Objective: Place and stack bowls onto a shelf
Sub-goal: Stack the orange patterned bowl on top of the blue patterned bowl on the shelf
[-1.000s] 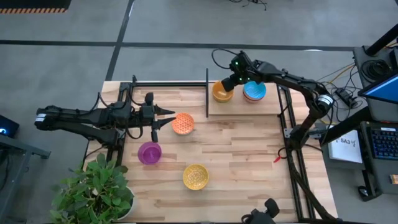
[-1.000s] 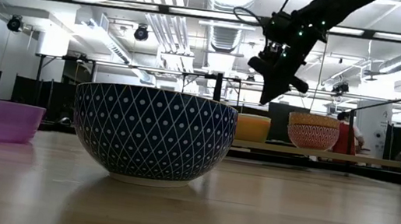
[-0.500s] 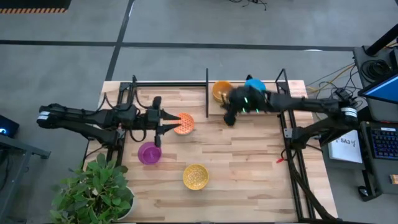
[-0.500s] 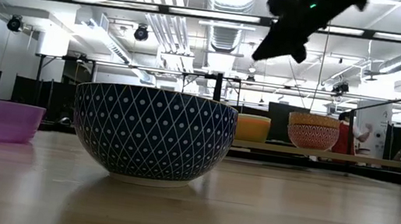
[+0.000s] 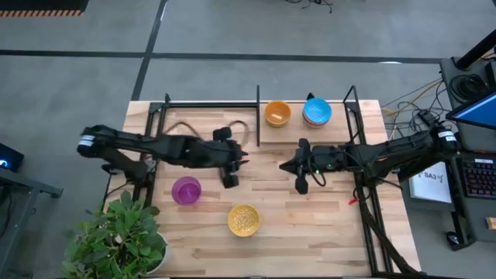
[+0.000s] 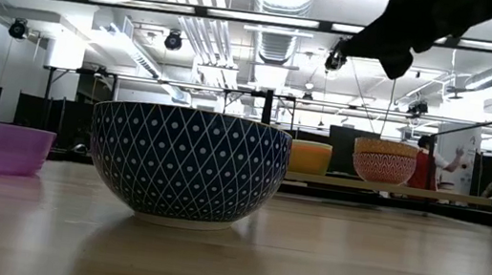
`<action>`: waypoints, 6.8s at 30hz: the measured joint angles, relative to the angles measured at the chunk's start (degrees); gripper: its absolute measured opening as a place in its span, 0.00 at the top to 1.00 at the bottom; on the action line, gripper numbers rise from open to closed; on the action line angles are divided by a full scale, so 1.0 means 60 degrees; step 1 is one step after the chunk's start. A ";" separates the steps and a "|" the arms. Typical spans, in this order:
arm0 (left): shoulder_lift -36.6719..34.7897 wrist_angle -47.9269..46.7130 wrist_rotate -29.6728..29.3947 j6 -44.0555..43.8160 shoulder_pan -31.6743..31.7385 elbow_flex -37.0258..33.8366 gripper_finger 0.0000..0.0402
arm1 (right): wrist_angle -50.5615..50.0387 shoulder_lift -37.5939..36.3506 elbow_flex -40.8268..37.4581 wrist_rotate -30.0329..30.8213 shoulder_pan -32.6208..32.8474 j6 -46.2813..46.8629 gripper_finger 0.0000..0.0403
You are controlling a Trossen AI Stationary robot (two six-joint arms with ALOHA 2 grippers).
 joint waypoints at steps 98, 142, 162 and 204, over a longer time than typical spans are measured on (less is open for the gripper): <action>0.6153 0.3348 0.1670 0.5458 0.2556 0.5684 0.98 | -0.1849 -0.3413 -0.0202 -0.0317 0.4413 -0.1902 0.98; 0.9761 0.4038 0.2759 0.6556 0.3910 0.9041 0.95 | -0.1850 -0.3606 -0.0358 -0.1359 0.4725 -0.2396 0.98; 0.9812 0.4151 0.2895 0.6546 0.4016 0.9041 0.95 | -0.1849 -0.3606 -0.0358 -0.1316 0.4725 -0.2404 0.98; 0.9870 0.4419 0.3443 0.6634 0.4038 0.8975 0.85 | -0.1849 -0.3606 -0.0358 -0.1286 0.4725 -0.2400 0.98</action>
